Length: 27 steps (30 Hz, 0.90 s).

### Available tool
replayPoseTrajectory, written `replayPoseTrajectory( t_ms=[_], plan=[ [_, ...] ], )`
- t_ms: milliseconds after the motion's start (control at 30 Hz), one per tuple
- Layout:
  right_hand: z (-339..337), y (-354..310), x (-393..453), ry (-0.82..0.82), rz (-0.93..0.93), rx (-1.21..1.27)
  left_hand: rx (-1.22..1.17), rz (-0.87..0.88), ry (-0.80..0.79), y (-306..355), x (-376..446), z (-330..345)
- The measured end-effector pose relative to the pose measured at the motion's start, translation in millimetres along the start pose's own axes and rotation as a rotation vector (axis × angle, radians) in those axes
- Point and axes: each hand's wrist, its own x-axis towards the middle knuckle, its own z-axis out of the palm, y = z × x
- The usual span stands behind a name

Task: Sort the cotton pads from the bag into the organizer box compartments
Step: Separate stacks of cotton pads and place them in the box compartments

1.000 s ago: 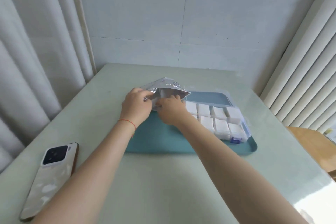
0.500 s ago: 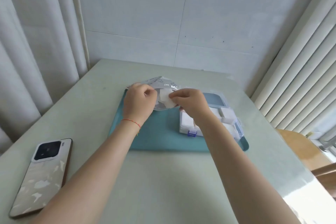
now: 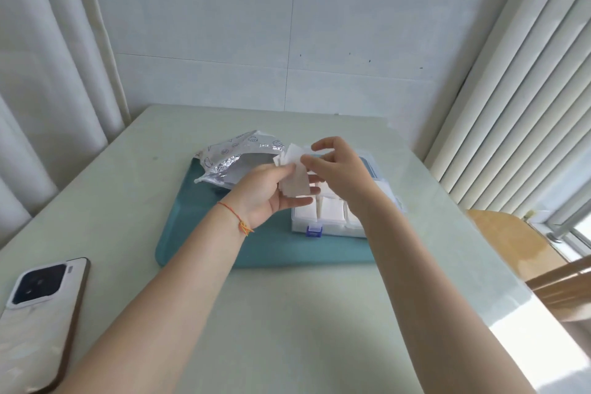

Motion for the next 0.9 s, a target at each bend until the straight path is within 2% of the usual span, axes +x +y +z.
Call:
replayPoseTrajectory(
  t_ms=[100, 333, 700, 833, 900],
  plan=[
    [-3.6, -1.0, 9.8, 0.007, -0.069, -0.073, 0.032, -0.008, -0.044, 2.2, 2.9, 0.5],
    [-3.5, 5.7, 16.9, 0.074, -0.181, -0.092, -0.188, -0.099, -0.047, -0.7, 12.7, -8.3],
    [-17.7, 12.5, 20.5, -0.087, -0.059, 0.166, -0.246, -0.215, -0.062, -6.1, 18.4, -17.9],
    [-25.2, 9.1, 20.4, -0.103, -0.024, 0.367, -0.23, -0.25, -0.031, -5.3, 20.2, -22.7],
    [-28.6, 6.8, 19.6, -0.117, -0.054, 0.3, -0.203, -0.251, -0.034, -5.4, 19.6, -23.2]
  ],
)
